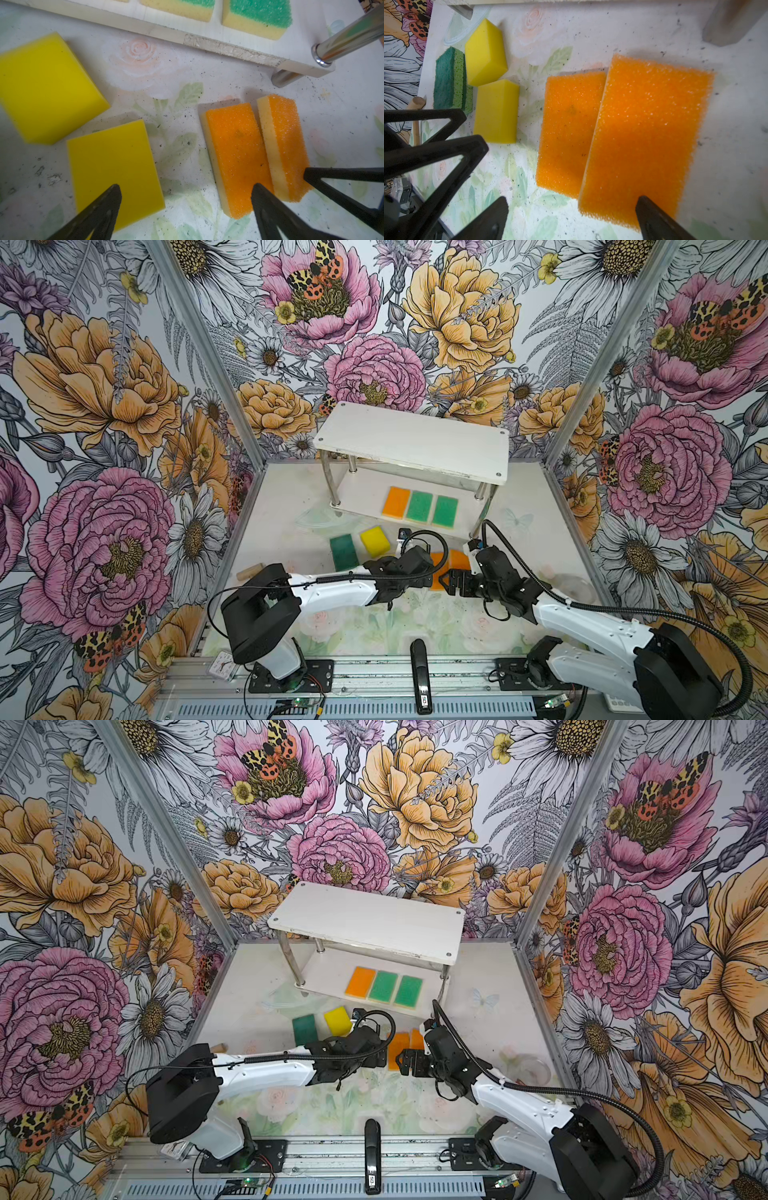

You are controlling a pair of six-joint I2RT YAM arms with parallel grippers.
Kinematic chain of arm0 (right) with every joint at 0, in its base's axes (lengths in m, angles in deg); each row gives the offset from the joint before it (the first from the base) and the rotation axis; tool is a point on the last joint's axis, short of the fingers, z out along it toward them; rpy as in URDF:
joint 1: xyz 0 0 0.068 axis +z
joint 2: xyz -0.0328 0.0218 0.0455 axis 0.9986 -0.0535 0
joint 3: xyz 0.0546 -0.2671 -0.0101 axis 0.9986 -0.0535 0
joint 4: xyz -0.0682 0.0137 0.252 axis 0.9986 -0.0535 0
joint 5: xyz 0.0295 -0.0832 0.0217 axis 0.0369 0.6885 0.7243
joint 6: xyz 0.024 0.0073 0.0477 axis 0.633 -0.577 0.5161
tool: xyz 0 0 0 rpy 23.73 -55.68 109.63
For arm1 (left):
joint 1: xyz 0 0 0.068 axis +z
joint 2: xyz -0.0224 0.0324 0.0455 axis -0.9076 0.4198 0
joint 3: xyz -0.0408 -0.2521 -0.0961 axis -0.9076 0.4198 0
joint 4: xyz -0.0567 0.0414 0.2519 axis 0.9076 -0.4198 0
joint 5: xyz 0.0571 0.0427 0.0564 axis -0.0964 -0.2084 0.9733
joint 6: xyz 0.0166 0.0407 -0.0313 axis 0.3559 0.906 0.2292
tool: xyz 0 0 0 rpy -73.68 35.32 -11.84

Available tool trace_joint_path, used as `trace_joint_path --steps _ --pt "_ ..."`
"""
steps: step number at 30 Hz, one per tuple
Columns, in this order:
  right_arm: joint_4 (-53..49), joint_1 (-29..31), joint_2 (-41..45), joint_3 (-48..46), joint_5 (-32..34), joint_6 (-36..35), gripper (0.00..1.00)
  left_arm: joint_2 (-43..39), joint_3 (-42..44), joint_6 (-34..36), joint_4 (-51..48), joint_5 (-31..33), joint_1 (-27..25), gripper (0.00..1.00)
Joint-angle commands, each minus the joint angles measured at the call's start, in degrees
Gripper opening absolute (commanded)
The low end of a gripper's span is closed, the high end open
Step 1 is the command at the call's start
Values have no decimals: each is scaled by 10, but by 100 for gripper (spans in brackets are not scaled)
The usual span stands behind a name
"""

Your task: Place and organize the cleaning sponges onto the shelf

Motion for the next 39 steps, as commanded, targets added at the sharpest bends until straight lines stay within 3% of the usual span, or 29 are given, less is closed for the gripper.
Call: trace_joint_path --steps 1,17,31,39 --pt "-19 -7 -9 -1 25 4 98 -6 -3 -11 3 7 2 99" --pt "-106 -31 78 5 46 -8 98 10 -5 -17 14 -6 0 99" --pt "-107 -34 37 19 82 9 99 1 9 -20 17 -5 2 99" --pt "-107 -35 51 15 95 12 99 2 6 -24 26 -35 1 99"
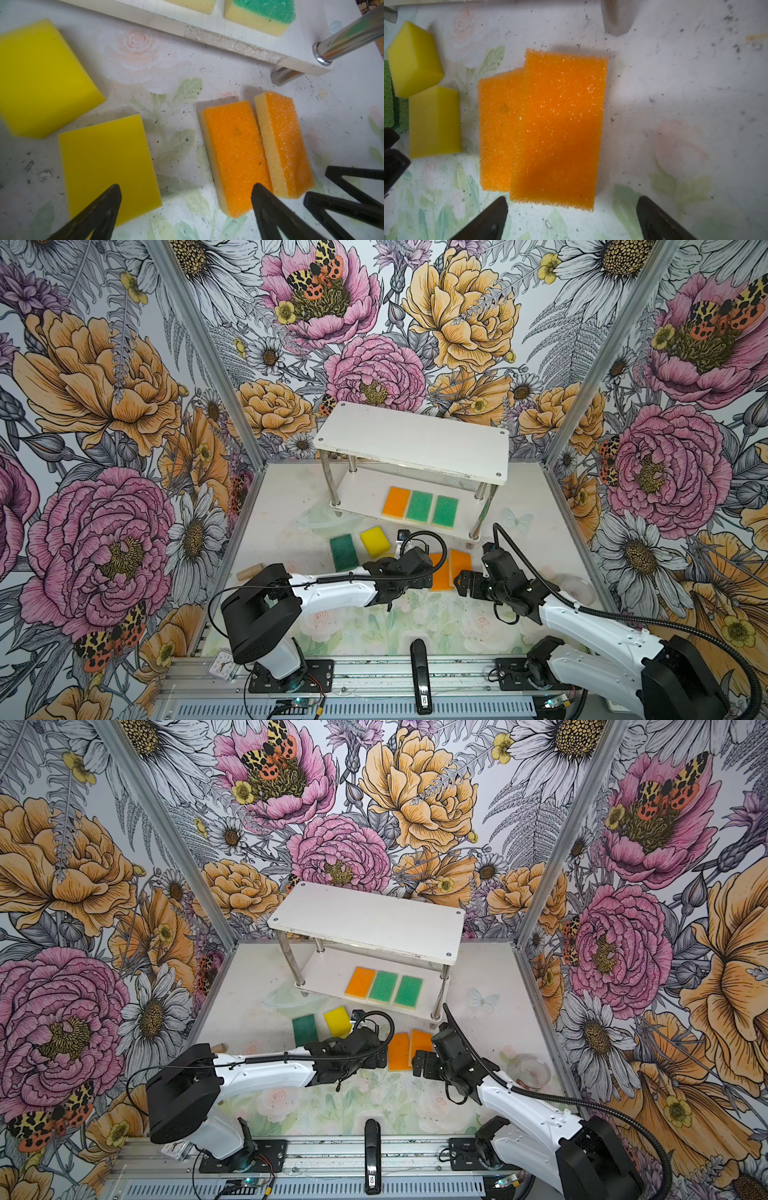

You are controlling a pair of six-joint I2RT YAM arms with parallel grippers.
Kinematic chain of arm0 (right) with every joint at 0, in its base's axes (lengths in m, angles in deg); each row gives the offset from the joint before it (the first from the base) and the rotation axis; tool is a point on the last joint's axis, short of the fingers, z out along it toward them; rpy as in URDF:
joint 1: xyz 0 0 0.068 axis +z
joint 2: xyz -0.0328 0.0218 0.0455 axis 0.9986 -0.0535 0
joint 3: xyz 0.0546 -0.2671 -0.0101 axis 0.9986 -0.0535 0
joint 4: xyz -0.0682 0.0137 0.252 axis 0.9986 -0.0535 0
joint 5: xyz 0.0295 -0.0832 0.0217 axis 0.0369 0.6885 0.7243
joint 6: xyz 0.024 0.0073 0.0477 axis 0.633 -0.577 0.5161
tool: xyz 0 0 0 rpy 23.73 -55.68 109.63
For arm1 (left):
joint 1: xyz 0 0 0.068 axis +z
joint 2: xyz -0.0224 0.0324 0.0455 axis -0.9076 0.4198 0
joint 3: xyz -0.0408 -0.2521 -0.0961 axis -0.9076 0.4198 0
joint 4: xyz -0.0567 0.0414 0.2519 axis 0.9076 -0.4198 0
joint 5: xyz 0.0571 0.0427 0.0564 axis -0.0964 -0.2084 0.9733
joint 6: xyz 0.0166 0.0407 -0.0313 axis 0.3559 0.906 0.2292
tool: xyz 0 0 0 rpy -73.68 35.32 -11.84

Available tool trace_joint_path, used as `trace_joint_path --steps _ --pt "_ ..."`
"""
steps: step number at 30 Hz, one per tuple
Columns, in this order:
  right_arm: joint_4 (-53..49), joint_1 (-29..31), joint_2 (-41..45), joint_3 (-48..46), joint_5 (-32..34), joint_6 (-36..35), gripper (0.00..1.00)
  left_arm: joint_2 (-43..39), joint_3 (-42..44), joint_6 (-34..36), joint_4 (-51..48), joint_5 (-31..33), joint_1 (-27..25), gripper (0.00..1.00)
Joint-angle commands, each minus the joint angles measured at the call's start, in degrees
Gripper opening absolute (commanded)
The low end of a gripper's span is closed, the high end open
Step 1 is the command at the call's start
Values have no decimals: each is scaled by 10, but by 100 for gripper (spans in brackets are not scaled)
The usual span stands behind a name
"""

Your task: Place and organize the cleaning sponges onto the shelf

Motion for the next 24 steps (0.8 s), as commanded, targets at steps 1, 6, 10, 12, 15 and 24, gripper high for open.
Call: trace_joint_path --steps 1,6,10,12,15,24 --pt "1 -4 14 13 21 8 99 6 -7 -11 14 -22 -4 99" --pt "1 -5 3 10 27 12 99 59 -51 -10 7 -36 -29 99" --pt "1 -5 4 10 24 10 99 100 -81 -18 -5 -45 -39 99" --pt "1 -5 9 10 24 10 99 111 -90 -25 -15 -43 -41 99" --pt "1 -5 18 5 24 10 99 115 -95 -32 -37 -30 -40 99" --pt "1 -8 19 4 22 9 99 173 -138 -46 -131 -12 -37 99"
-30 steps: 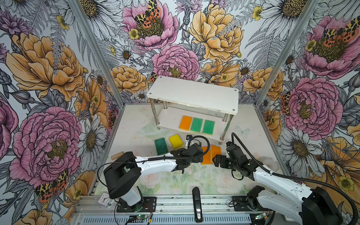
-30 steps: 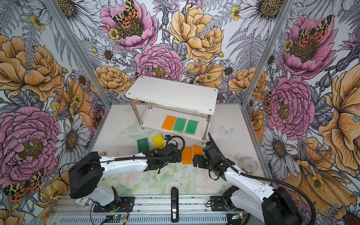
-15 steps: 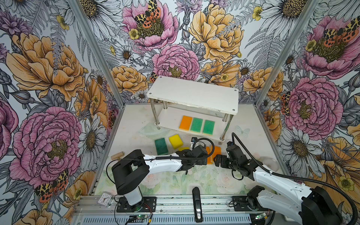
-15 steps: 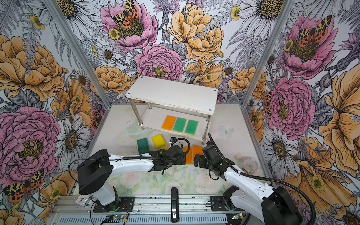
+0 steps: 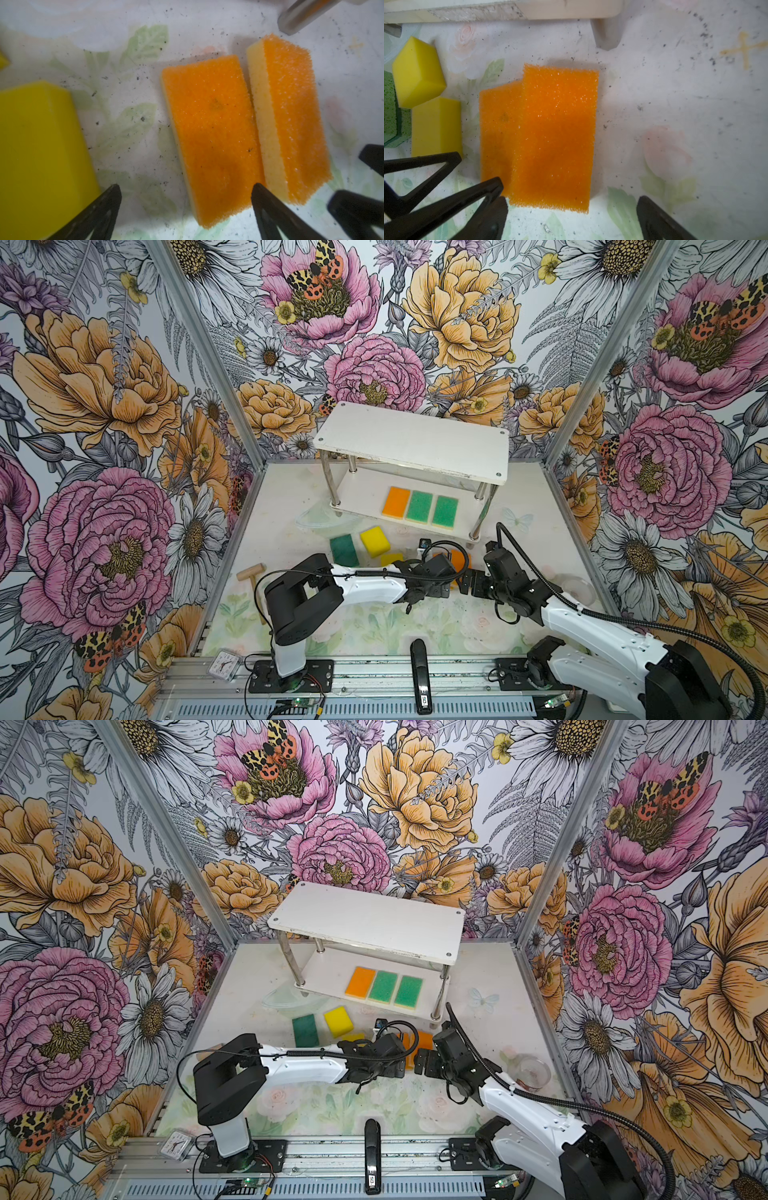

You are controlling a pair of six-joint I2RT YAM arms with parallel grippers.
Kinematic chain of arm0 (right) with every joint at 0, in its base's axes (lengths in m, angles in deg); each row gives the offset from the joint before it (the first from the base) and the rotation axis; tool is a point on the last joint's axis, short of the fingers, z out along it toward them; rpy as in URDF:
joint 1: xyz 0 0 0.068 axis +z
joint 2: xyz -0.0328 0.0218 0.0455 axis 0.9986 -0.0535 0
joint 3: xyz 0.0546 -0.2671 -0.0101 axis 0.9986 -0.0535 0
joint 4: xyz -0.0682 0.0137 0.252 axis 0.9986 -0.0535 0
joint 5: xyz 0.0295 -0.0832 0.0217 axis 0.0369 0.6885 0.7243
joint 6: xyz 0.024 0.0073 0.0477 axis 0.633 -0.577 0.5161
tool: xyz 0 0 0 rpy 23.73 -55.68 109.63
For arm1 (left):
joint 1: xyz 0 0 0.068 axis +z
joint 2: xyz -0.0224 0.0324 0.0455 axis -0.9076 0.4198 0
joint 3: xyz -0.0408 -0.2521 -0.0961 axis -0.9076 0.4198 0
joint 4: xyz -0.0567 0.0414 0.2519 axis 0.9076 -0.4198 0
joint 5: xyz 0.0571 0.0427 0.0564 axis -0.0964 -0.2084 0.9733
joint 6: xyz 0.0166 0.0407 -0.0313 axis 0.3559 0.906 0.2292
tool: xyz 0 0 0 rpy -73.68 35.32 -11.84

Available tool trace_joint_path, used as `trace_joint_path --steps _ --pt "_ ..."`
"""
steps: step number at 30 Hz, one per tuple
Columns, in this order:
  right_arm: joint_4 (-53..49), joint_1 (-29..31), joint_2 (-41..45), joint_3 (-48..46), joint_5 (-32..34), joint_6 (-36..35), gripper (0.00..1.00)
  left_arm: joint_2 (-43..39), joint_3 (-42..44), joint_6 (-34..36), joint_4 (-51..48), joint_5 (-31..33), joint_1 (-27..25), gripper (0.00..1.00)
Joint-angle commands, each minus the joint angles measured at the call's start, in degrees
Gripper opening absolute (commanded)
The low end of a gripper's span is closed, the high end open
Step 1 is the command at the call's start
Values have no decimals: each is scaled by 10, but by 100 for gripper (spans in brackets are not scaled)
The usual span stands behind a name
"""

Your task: Place and organize the cleaning sponges onto the shelf

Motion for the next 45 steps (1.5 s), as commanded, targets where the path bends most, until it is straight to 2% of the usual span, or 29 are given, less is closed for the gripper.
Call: trace_joint_path --steps 1,8,21,35,45 --pt "2 -4 8 4 8 5 99 26 -13 -16 -54 19 4 99" --pt "2 -5 11 3 9 4 99 26 -21 -20 -126 64 5 99" --pt "2 -6 6 3 8 4 99 -52 21 -28 -179 110 23 99" --pt "3 -6 -1 5 6 2 99 -63 -12 -11 -175 111 4 99" --pt "6 1 -12 20 8 13 98 -61 -23 -24 -160 110 5 99"
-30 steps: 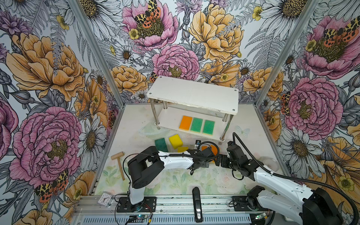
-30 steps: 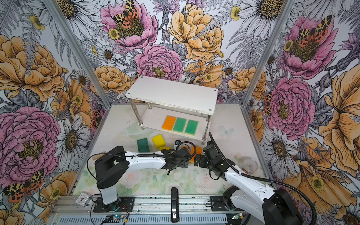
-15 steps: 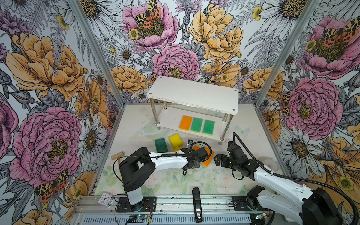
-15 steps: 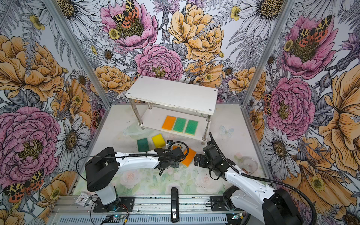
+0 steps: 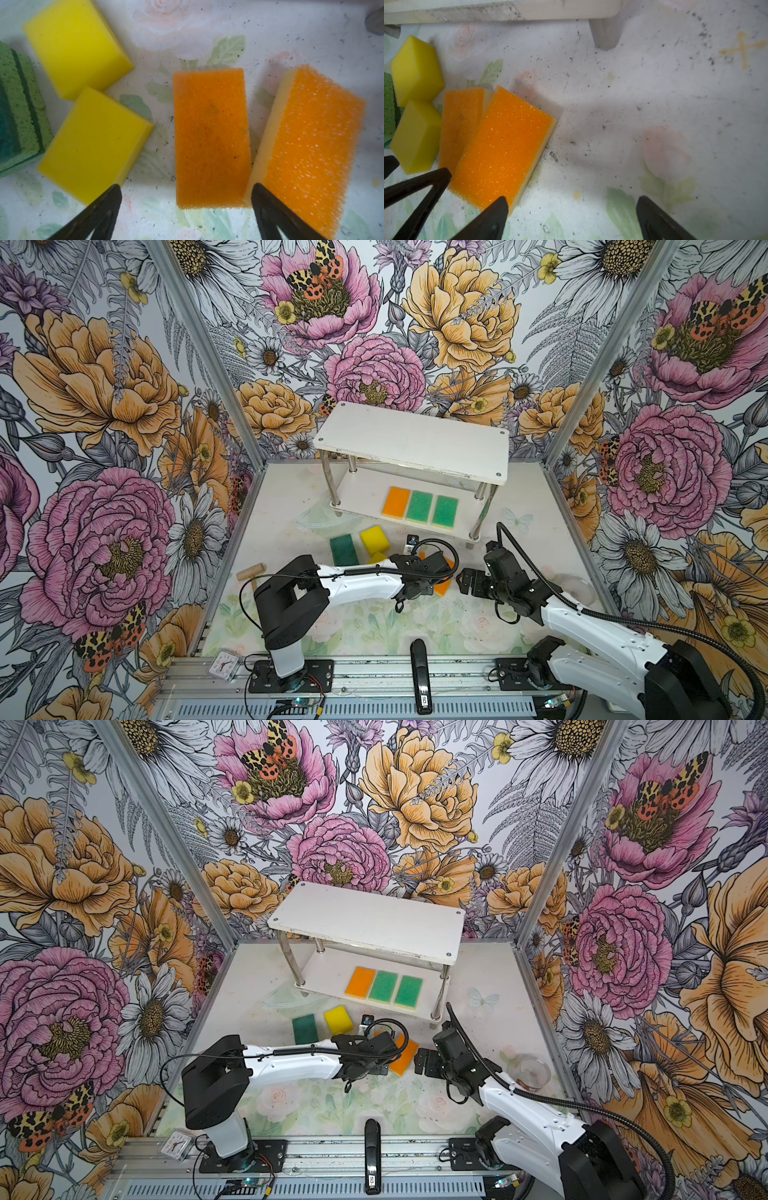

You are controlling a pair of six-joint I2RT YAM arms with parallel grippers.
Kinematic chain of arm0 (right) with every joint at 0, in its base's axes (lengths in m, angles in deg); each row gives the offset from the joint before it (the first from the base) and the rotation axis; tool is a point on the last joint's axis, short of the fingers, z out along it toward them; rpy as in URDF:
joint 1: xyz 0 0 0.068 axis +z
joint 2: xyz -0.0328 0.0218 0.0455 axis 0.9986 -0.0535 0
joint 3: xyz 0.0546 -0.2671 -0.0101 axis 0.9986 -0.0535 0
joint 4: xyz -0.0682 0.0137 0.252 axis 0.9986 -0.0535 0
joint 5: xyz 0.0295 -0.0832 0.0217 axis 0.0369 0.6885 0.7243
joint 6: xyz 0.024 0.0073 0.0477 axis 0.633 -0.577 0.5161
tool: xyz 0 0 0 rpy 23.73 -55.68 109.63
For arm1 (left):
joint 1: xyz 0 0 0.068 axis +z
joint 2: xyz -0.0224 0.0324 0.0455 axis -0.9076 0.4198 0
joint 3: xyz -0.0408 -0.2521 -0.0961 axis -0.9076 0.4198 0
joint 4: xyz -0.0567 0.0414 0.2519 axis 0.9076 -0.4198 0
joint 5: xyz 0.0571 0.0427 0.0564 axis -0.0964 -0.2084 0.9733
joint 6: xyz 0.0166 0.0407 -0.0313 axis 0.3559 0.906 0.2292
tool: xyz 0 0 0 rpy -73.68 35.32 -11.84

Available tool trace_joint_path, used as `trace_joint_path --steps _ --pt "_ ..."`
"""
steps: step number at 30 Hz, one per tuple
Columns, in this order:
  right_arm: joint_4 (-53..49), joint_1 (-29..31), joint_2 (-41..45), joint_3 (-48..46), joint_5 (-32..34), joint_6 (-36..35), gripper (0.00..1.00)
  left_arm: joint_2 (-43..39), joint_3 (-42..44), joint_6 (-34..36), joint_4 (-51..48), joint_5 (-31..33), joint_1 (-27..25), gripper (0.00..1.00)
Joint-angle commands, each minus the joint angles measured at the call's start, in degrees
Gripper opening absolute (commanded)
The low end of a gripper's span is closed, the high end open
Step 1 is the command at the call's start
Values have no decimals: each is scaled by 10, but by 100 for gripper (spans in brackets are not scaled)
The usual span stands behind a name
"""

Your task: Place and organize the cleaning sponges onto the shelf

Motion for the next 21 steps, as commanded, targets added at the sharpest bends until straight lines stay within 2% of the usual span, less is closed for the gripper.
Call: trace_joint_path --steps 1,9,21 --pt "7 7 -11 25 11 14 98 -14 2 -11 21 7 3 99" --pt "25 45 -69 60 33 31 97 -64 85 -25 96 -37 27 99" --pt "28 100 -171 99 84 42 96 -39 90 -31 96 -40 30 99"
